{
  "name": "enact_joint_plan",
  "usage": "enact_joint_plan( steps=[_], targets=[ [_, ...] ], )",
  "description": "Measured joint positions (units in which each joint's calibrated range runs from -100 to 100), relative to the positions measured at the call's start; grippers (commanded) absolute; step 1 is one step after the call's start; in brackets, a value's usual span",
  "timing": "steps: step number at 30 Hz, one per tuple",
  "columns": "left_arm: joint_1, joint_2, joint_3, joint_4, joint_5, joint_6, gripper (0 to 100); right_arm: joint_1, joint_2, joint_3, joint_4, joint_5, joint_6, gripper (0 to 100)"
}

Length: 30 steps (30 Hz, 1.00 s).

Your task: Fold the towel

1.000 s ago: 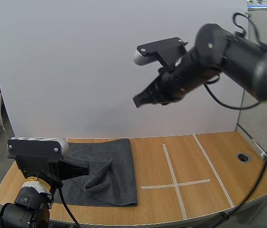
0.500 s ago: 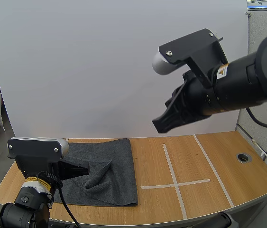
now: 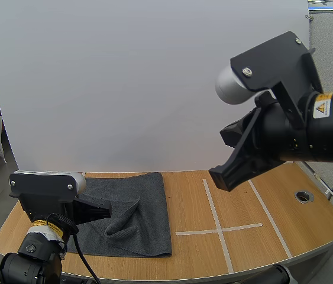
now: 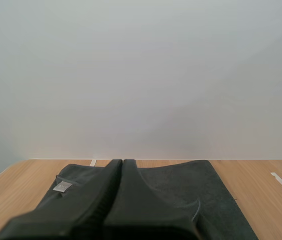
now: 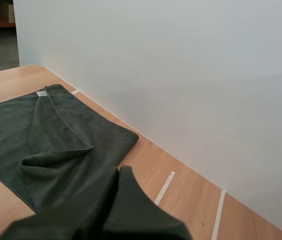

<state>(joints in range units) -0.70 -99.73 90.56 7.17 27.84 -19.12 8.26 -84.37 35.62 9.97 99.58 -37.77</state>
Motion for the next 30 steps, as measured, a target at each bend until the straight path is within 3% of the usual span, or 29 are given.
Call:
enact_joint_plan(
  steps=[5, 10, 17, 22, 30],
  targets=[
    [0.00, 0.00, -0.13, 0.41, -1.06, 0.00, 0, 0.00, -0.91, 0.00, -1.39, 0.42, 0.83, 0],
    [0.00, 0.00, -2.38, 6.44, -2.15, 0.00, 0, 0.00, -0.91, 0.00, -1.39, 0.42, 1.05, 0],
    [0.00, -0.09, -6.92, 9.30, -1.17, 0.35, 0, 0.00, -0.91, 0.00, -1.39, 0.42, 1.05, 0],
    [0.00, -0.09, -10.93, 10.21, 9.52, 1.48, 0, 0.00, -0.91, 0.00, -1.39, 0.42, 1.05, 0],
    [0.00, -0.09, -13.72, 10.56, 12.32, 1.57, 0, 0.00, -0.91, 0.00, -1.39, 0.42, 1.05, 0]
  ],
)
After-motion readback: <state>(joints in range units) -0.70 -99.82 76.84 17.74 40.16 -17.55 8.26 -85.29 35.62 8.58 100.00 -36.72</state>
